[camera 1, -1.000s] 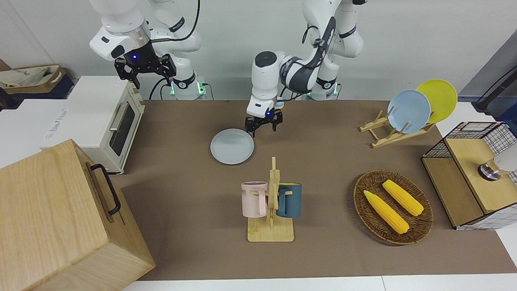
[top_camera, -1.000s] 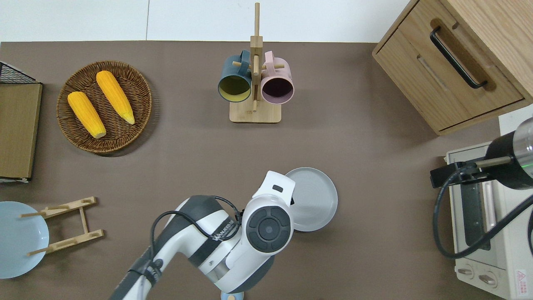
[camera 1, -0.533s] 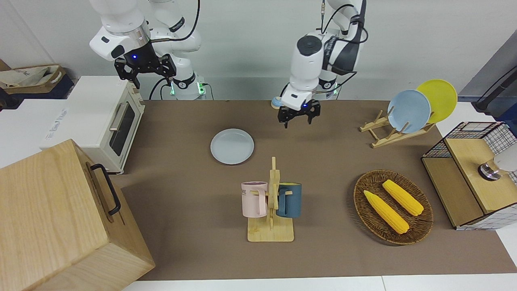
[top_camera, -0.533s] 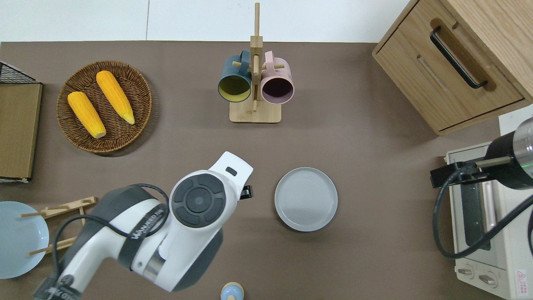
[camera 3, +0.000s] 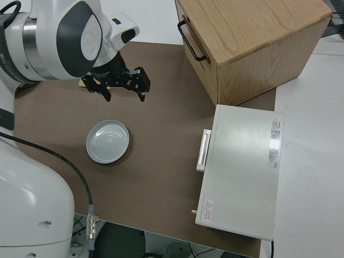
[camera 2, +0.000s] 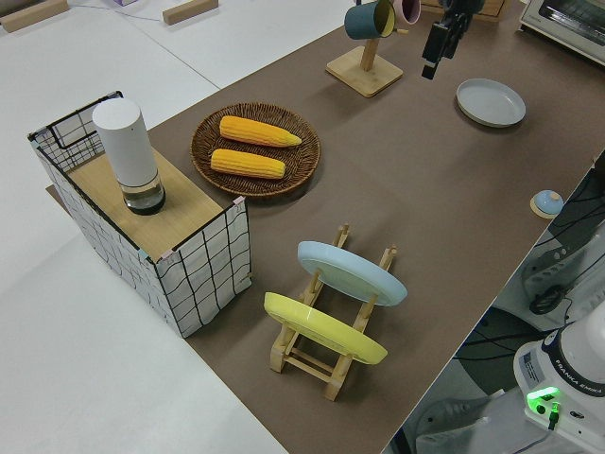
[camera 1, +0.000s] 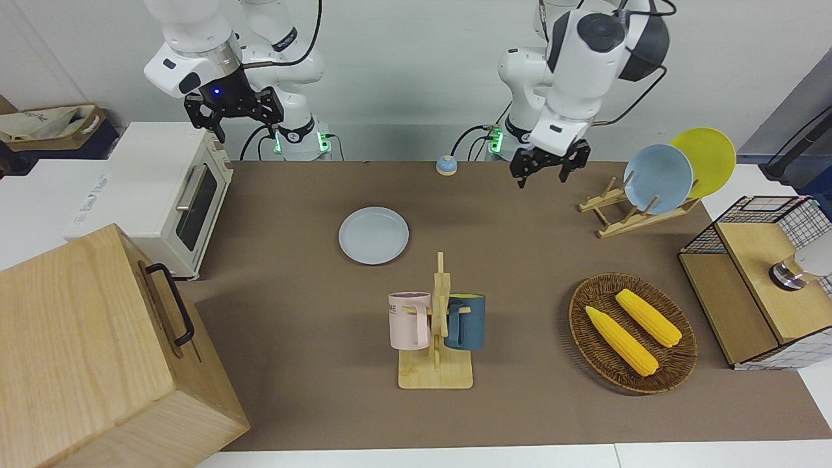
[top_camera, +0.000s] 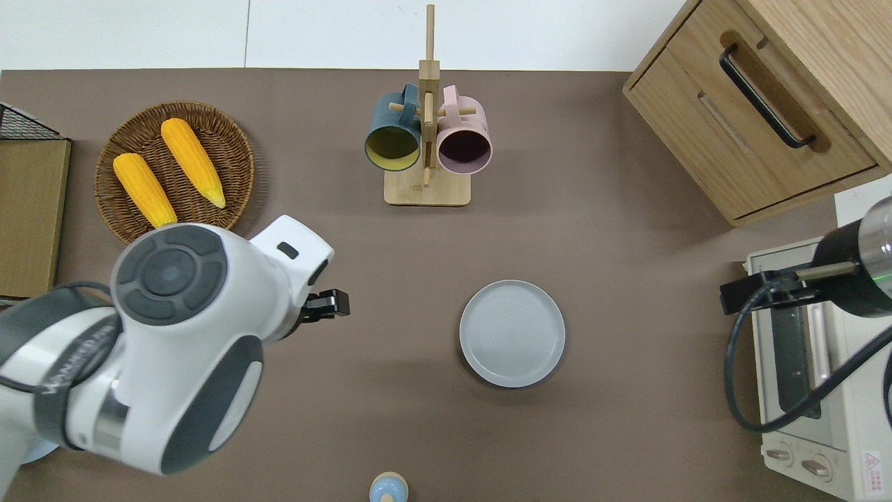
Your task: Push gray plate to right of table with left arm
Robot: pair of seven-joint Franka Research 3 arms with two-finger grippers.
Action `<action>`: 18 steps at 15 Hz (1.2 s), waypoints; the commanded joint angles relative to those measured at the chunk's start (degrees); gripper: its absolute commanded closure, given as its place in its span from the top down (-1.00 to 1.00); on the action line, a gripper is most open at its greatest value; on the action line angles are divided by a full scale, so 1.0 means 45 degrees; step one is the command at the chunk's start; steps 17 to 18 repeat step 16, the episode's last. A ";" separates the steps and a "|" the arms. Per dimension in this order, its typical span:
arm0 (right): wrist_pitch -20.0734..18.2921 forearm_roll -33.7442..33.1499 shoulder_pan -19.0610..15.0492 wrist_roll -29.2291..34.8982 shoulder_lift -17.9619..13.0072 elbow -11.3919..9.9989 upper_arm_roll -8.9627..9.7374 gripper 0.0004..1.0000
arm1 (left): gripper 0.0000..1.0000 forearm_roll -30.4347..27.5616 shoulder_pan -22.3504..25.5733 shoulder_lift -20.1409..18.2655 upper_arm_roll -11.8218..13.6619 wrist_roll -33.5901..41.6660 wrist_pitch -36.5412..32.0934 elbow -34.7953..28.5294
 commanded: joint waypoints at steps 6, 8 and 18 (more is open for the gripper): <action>-0.0199 0.0055 -0.0238 0.0147 -0.0032 0.0119 0.0205 0.97 | 1.00 -0.0235 0.1517 0.0137 -0.0125 0.0817 -0.1952 0.2814; -0.0199 0.0055 -0.0238 0.0147 -0.0032 0.0119 0.0205 0.97 | 1.00 -0.0293 0.1616 0.0137 -0.0125 0.1655 -0.2148 0.3127; -0.0199 0.0055 -0.0238 0.0147 -0.0032 0.0119 0.0205 0.97 | 1.00 -0.0274 0.1694 0.0118 -0.0125 0.2206 -0.2246 0.3402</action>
